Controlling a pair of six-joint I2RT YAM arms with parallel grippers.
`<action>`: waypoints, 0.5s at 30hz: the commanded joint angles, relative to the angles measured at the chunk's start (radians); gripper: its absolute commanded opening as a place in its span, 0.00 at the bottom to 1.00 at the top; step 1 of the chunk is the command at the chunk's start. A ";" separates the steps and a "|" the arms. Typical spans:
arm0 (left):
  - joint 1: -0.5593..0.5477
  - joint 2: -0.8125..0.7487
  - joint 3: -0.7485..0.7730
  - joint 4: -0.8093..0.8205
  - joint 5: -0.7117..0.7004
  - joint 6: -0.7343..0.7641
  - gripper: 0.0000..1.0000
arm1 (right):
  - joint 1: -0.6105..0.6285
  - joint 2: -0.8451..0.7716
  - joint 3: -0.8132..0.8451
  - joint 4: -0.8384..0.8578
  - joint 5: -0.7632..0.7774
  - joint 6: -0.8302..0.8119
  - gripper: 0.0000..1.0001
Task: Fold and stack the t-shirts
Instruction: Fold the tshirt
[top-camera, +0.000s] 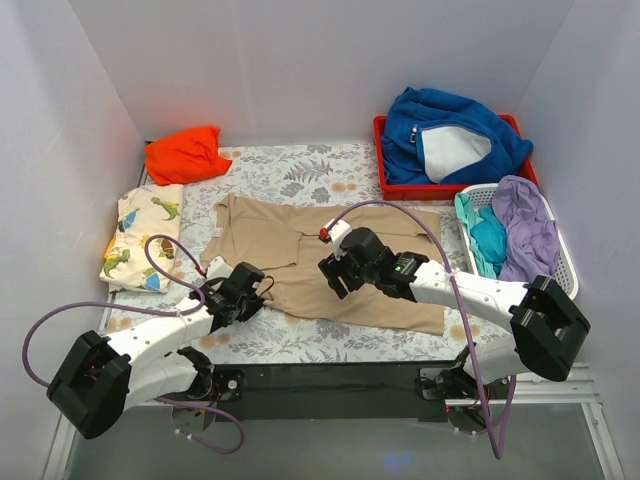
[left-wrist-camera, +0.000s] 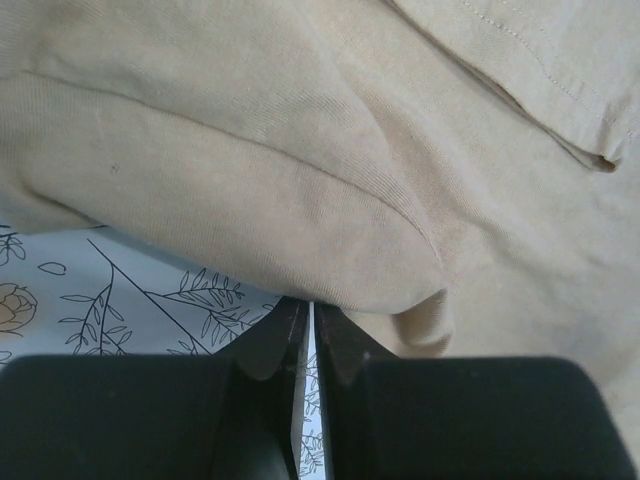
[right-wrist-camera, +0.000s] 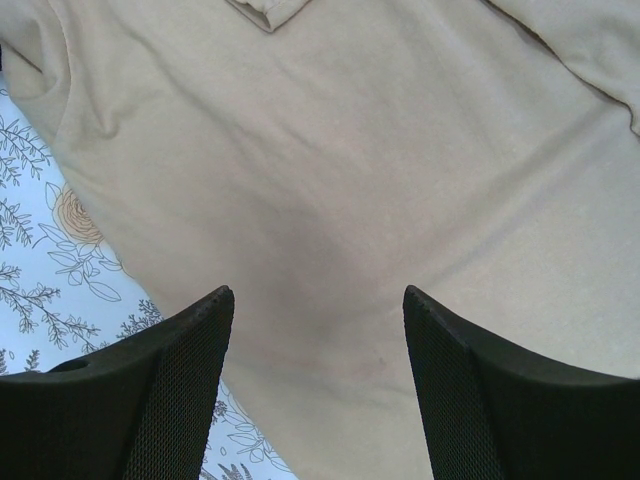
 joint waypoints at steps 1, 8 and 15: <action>-0.003 0.032 -0.051 -0.050 -0.001 0.021 0.04 | -0.006 -0.005 -0.005 0.012 0.003 0.014 0.75; -0.008 -0.065 0.020 -0.115 0.075 0.100 0.00 | -0.006 -0.009 -0.007 0.008 -0.003 0.015 0.75; -0.012 -0.186 0.132 -0.273 0.204 0.100 0.00 | -0.006 0.000 0.002 0.006 -0.008 0.014 0.74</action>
